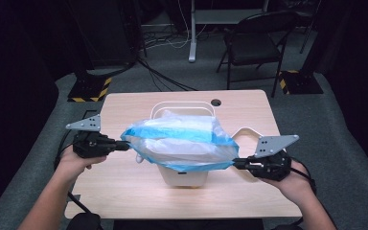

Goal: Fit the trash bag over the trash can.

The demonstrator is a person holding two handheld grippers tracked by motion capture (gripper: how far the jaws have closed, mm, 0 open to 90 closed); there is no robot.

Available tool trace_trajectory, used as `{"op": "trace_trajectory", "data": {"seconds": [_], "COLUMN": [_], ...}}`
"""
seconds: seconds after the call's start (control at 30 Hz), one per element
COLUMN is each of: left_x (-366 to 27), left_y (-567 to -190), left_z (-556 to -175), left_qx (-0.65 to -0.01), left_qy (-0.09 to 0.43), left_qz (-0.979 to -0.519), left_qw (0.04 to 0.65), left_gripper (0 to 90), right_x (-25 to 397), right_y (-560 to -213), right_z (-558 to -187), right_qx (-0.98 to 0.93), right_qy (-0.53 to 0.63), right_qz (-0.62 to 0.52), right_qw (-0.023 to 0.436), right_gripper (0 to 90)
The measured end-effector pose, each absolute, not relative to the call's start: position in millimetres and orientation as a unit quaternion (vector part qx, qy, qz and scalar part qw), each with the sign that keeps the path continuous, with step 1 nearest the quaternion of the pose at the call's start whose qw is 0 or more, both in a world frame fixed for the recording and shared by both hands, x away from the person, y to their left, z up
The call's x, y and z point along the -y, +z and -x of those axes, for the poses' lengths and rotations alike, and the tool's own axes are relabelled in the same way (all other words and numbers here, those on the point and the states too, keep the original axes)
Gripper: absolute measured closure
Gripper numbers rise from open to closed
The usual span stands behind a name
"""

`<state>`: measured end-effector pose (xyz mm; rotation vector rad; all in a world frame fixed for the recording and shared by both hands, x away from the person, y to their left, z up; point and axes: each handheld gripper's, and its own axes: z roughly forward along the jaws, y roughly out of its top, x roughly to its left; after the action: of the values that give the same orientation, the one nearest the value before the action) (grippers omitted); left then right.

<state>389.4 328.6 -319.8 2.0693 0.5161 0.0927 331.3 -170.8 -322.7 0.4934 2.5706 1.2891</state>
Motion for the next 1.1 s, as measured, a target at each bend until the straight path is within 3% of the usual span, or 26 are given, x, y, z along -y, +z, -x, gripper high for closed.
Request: {"op": "trace_trajectory", "data": {"seconds": [0.1,0.3,0.63,0.83,1.1], "left_x": [-329.4,-339.6,-351.4,-340.7,-322.2], "left_y": [-317.6,-313.5,-299.4,-294.7,-292.8], "left_z": [-387.5,-388.1,-387.1,-392.2,-398.7], "left_qx": [-0.209,-0.23,-0.259,-0.254,-0.227], "left_qy": [0.037,0.042,0.09,0.106,0.096], "left_qz": [-0.844,-0.817,-0.79,-0.8,-0.815], "left_qw": [0.493,0.526,0.549,0.534,0.525], "left_gripper": [83.2,57.0,38.5,37.4,54.8], "right_x": [177.3,183.6,178.4,169.1,169.4], "right_y": [-317.2,-303.5,-294.7,-282.8,-269.2], "right_z": [-328.0,-321.7,-325.4,-329.3,-336.8], "right_qx": [-0.858,-0.841,-0.83,-0.827,-0.82], "right_qy": [0.475,0.506,0.514,0.513,0.518], "right_qz": [-0.17,-0.165,-0.173,-0.172,-0.172], "right_qw": [0.097,0.099,0.127,0.154,0.171], "right_gripper": [79.5,74.2,59.4,53.4,54.3]}}
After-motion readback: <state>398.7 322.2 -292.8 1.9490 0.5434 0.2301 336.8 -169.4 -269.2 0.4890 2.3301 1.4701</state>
